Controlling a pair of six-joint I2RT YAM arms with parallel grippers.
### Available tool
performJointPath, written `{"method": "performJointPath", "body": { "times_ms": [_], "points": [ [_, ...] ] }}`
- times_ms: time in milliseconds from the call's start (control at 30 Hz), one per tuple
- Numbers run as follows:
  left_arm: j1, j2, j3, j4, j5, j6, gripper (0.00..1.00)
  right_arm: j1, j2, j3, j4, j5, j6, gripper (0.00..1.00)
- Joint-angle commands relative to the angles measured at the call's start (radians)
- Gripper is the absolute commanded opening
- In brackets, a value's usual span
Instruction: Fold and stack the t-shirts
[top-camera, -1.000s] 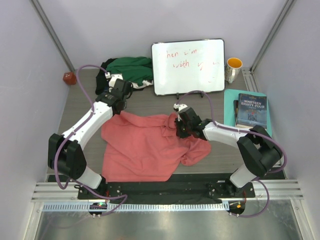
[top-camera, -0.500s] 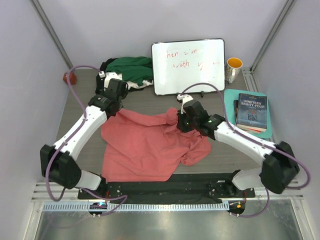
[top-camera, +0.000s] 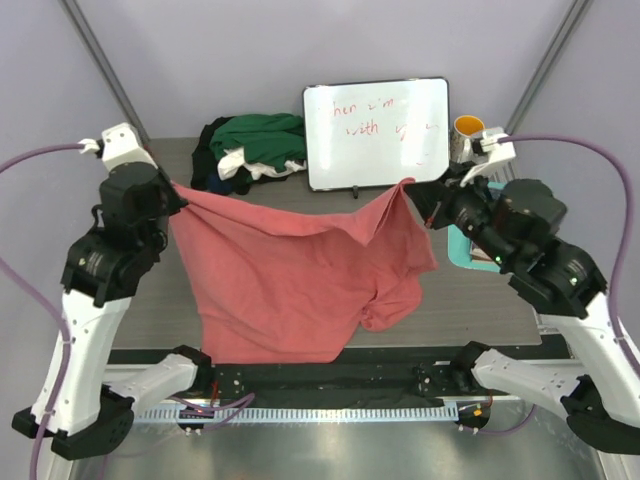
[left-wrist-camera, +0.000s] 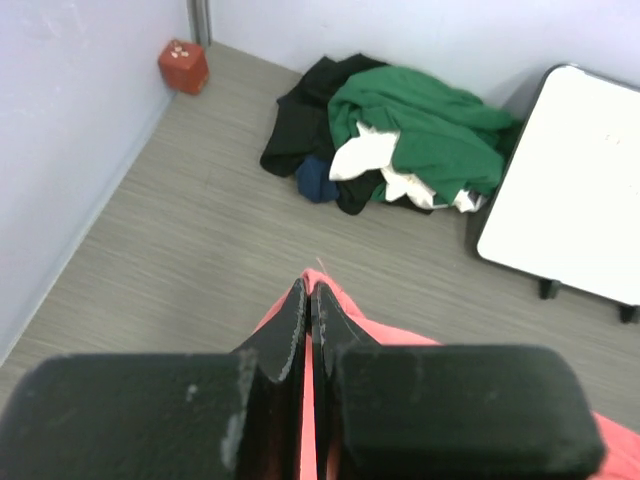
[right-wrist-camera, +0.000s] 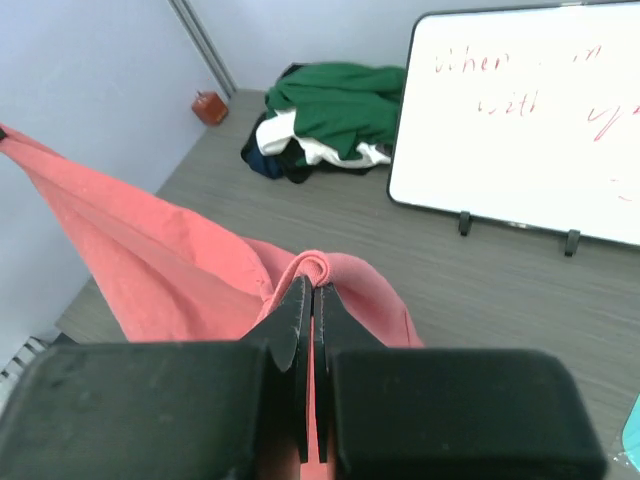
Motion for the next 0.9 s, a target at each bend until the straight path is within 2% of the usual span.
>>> {"method": "performJointPath", "body": {
  "times_ms": [0,267,433,600,867],
  "points": [
    [0.005,-0.017,0.161,-0.132,-0.028,0.009,0.00,0.001,-0.022,0.130,-0.124,-0.007,-0.027,0.01],
    [0.003,-0.118,0.348,-0.217,-0.112,0.099,0.00,0.001,-0.121,0.343,-0.222,0.034,-0.046,0.01],
    [0.005,-0.137,0.485,-0.308,-0.135,0.118,0.00,-0.001,-0.083,0.564,-0.329,0.036,-0.049,0.01],
    [0.003,-0.232,0.456,-0.290,-0.157,0.113,0.00,-0.019,-0.074,0.652,-0.313,-0.072,-0.031,0.01],
    [-0.008,-0.305,0.424,-0.296,-0.220,0.116,0.00,-0.042,-0.022,0.843,-0.326,-0.135,-0.041,0.01]
  ]
}}
